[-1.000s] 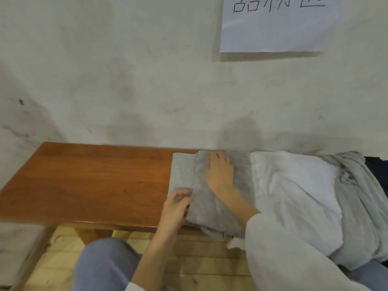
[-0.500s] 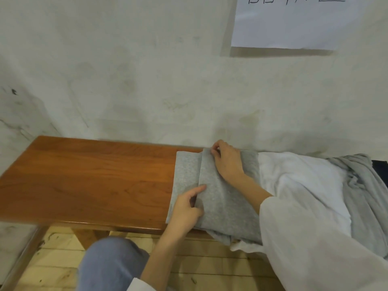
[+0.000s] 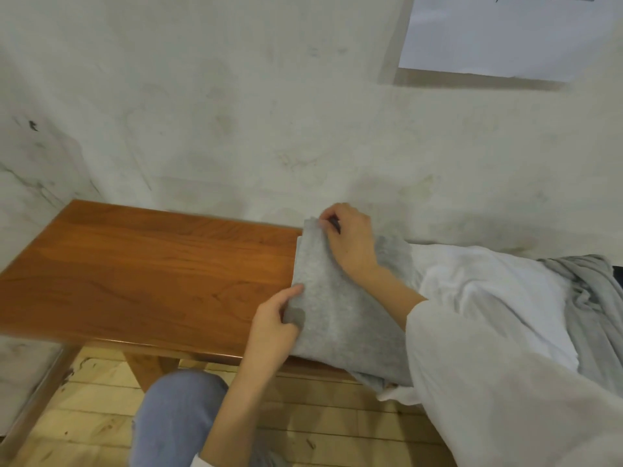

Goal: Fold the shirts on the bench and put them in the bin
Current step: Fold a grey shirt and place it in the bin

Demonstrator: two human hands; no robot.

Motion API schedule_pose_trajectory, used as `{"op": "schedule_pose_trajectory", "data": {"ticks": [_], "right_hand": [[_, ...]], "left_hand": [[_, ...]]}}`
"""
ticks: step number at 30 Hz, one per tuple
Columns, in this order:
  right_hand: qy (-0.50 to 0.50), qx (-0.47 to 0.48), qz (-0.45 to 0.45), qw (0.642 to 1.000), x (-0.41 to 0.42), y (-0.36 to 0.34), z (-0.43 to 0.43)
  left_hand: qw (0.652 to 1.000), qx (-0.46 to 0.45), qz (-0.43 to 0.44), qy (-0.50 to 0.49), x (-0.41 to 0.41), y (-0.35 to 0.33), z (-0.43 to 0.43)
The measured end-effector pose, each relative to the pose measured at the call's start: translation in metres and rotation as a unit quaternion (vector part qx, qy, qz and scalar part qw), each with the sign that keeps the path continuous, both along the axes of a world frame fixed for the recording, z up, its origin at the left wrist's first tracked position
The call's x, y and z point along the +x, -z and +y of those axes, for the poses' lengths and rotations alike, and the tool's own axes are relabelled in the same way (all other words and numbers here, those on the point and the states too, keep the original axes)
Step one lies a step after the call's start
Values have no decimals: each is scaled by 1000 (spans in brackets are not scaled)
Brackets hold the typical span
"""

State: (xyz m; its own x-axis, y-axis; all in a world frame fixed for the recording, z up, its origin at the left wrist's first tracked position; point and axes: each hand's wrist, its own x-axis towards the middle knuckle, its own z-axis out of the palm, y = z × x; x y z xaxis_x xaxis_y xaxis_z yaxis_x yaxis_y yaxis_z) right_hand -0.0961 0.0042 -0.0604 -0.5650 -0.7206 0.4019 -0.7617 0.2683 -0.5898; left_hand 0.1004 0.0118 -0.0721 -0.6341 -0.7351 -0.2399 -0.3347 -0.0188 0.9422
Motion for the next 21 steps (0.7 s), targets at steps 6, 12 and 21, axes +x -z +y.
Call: {"op": "schedule_pose_trajectory", "data": {"ticks": [6, 12, 21], "right_hand": [[-29, 139, 20, 990, 13, 29, -11], [28, 133, 23, 990, 1, 8, 53], [74, 354, 11, 932, -15, 39, 105]], "left_hand": [[994, -87, -66, -19, 3, -2, 16], [933, -316, -173, 1, -29, -3, 48], [846, -405, -299, 176, -86, 37, 58]]}}
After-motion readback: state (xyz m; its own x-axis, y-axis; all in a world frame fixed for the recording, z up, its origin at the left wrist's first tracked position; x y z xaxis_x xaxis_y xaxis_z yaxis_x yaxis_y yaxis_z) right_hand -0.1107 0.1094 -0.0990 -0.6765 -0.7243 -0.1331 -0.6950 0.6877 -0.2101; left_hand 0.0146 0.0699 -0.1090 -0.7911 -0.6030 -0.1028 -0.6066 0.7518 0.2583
